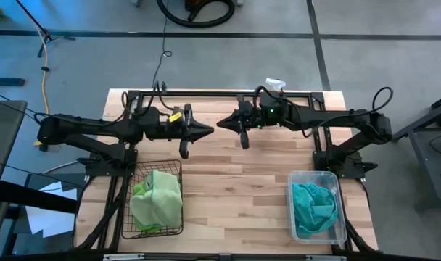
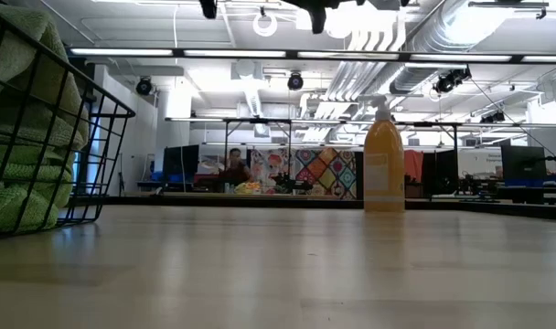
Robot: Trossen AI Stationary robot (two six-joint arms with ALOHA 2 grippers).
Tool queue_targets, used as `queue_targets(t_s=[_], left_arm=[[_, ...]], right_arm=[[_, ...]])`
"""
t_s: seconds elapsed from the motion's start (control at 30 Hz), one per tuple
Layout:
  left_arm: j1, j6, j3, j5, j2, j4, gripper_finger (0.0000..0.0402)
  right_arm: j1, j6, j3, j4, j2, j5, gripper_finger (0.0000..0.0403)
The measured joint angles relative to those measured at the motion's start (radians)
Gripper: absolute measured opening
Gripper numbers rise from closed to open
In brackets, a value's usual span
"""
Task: Sort microfiber towel by color & place in baskets
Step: Return to Home Position
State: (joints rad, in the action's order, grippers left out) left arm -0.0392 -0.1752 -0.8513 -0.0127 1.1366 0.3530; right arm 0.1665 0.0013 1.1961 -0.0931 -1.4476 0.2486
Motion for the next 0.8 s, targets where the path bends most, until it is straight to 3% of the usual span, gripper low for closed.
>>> queue_targets(t_s=[0.3,0.53,0.8], left_arm=[[-0.005,-0.04,0.23,0.063,-0.081,0.304,0.0001],[-0.016,-0.087,0.392,0.069,-0.213,0.33,0.0],[-0.016,-0.108,0.578,0.151,-0.419,0.41,0.0]], right_arm=[[0.028,0.016,0.001,0.158,0.019,0.113,0.0],[0.062,0.032,0.001,0.2,0.057,0.116,0.0],[0.083,0.114,0.001,0.196,0.056,0.115,0.0]])
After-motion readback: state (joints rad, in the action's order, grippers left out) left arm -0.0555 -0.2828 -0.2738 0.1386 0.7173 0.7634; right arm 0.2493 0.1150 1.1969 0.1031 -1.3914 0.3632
